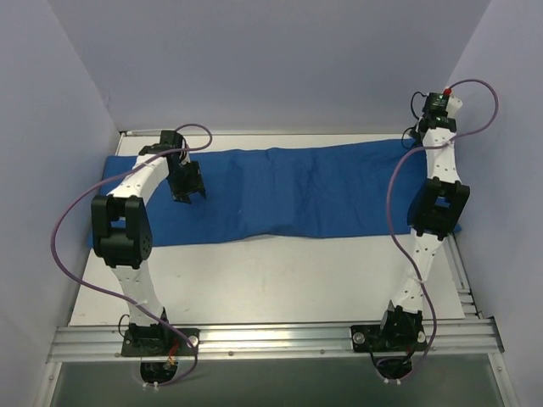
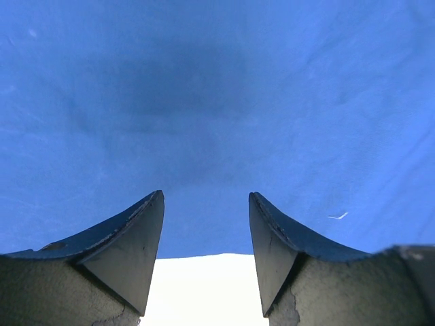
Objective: Open and lay out the surgical kit
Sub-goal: Open the surgical kit at the center of the board.
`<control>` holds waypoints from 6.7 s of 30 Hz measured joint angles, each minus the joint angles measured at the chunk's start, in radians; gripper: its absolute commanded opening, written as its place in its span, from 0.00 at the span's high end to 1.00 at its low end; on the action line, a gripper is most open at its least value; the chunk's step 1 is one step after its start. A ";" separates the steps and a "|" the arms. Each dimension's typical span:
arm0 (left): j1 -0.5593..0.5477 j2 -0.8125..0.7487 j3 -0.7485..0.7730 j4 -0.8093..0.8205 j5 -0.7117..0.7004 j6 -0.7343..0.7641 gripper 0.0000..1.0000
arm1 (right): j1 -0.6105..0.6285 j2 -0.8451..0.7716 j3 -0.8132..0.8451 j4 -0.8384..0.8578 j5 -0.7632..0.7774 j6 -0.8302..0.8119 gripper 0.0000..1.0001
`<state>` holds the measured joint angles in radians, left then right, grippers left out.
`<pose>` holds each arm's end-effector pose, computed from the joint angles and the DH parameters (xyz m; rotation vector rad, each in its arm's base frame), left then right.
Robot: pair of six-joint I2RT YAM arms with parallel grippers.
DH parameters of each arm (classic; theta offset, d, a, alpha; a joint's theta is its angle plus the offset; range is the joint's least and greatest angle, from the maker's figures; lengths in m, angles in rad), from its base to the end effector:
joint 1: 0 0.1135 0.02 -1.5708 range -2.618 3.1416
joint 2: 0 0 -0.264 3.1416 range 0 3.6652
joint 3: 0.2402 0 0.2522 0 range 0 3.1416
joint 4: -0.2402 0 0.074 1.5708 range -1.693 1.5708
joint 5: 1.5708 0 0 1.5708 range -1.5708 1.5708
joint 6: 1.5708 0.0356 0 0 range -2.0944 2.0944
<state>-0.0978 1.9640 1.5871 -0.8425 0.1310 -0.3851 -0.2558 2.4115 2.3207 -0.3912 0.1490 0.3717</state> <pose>0.4062 -0.0445 0.2204 -0.3707 2.7921 -0.2990 0.5432 -0.1475 0.2765 0.7194 1.9175 -0.0807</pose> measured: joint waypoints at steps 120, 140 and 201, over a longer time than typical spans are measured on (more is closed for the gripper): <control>0.261 0.321 0.548 -0.066 -0.030 -0.181 0.18 | 0.241 -0.352 -0.399 -0.388 -0.113 -0.015 1.00; 0.254 0.692 0.990 0.305 -0.177 0.197 0.31 | 0.264 -0.527 -0.727 -0.295 -0.216 -0.048 1.00; 0.193 0.718 0.900 0.229 -0.340 0.214 0.98 | 0.186 -0.483 -0.774 -0.240 -0.364 -0.055 1.00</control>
<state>0.0956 2.6820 2.4870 -0.6140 -0.2092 -0.1715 -0.0696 1.9282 1.5467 -0.6312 -0.2153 0.3168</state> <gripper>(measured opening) 0.078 0.040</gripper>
